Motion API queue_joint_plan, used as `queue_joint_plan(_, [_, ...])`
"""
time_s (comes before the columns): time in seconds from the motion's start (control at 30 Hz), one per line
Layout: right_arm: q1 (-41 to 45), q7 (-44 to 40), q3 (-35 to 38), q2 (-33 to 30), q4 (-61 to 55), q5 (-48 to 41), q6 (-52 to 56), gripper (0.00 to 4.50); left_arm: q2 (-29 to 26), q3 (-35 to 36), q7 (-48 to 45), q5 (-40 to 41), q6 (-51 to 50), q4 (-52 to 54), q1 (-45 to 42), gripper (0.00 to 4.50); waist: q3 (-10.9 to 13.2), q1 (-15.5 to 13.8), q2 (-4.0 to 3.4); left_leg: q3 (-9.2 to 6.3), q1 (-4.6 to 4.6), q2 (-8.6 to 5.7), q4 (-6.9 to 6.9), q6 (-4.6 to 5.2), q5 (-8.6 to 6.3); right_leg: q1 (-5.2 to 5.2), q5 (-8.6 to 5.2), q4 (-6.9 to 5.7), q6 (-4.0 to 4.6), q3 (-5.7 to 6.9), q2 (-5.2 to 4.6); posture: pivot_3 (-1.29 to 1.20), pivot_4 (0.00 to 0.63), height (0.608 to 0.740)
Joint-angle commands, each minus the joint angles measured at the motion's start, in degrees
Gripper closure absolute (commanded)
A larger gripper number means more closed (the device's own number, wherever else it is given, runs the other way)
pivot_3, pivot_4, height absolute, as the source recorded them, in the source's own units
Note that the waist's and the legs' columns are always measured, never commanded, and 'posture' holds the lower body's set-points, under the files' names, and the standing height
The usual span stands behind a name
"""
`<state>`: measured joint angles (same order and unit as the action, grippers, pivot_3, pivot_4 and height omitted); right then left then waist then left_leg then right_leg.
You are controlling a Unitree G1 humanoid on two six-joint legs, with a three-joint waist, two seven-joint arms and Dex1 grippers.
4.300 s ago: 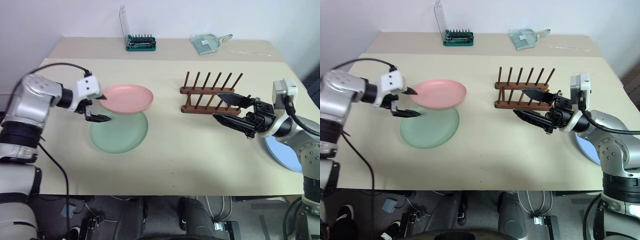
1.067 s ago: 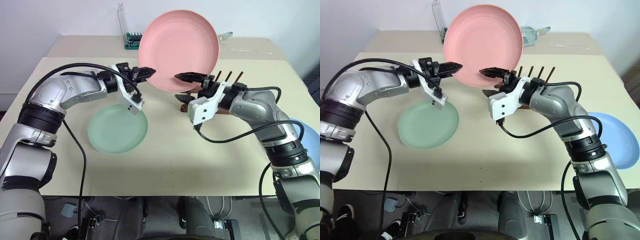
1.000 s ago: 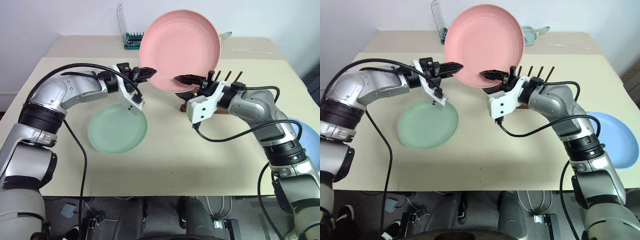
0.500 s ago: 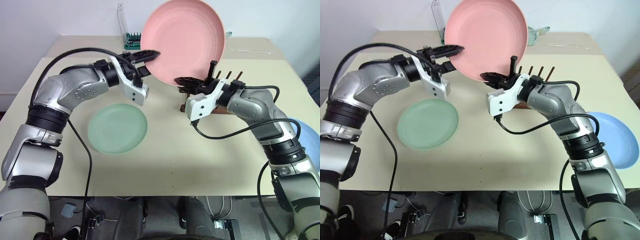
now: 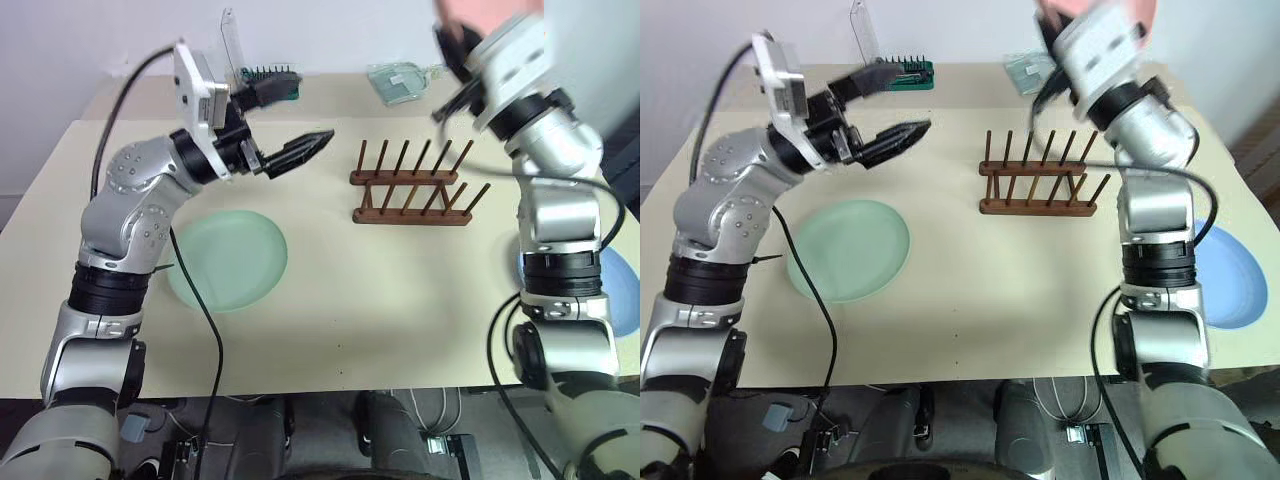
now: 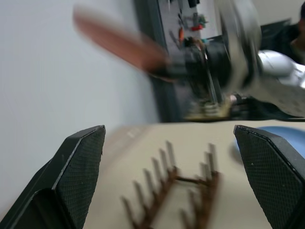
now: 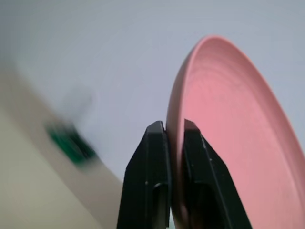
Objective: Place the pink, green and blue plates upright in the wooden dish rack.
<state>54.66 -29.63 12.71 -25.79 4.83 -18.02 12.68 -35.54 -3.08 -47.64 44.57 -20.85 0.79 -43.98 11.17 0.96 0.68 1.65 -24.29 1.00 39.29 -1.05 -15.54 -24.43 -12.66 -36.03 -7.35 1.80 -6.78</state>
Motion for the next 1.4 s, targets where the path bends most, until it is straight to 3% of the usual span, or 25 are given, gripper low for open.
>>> queue_joint_plan(0.03, [6.48, 4.03, 12.37, -1.54, -2.74, -21.98, 19.95, 4.50, -0.88, 3.83, -1.14, 1.46, -3.55, 2.88, 0.64, 0.07, 0.00, -0.42, -0.01, 0.00, -0.01, -0.01, 0.00, 0.04, -0.03, 0.00, 0.00, 0.00, 0.00, 0.00, 0.00, 0.00, 0.150, 0.724])
queue_joint_plan(0.3, [14.69, 20.94, 28.97, -9.24, 11.22, -43.69, 44.36, 4.50, -0.19, 9.00, -3.93, 7.05, -12.99, 2.35, 1.05, 0.07, 0.00, -1.02, 0.00, 0.03, -0.02, -0.03, -0.01, 0.21, -0.12, 0.00, -0.01, 0.03, 0.02, -0.01, -0.01, 0.00, 0.150, 0.724])
queue_joint_plan(0.4, [14.24, 25.04, 30.76, -11.63, 16.05, -44.30, 47.56, 4.50, -0.42, 9.42, -5.63, 6.30, -13.37, 2.63, 1.62, 0.07, 0.00, -0.78, 0.00, 0.05, -0.02, -0.03, -0.05, 0.22, -0.12, -0.01, -0.01, 0.03, 0.02, -0.01, 0.00, 0.00, 0.150, 0.724])
queue_joint_plan(0.67, [8.26, 24.40, 31.99, -15.09, 22.53, -44.89, 52.57, 4.50, 0.04, 8.72, -7.00, 2.93, -12.61, 3.23, 3.31, 0.07, 0.00, -0.29, 0.00, 0.06, -0.04, -0.03, -0.08, 0.23, -0.12, -0.02, -0.01, 0.07, 0.02, -0.04, 0.00, 0.00, 0.150, 0.724])
queue_joint_plan(1.4, [6.25, 21.89, 31.95, -16.17, 18.18, -53.68, 58.30, 4.50, 0.74, 8.82, -7.99, 1.72, -13.55, 4.05, 3.40, 0.07, 0.01, -0.30, -0.01, 0.05, -0.06, -0.03, -0.09, 0.24, -0.12, -0.05, -0.01, 0.09, 0.02, -0.05, 0.00, 0.00, 0.150, 0.724])
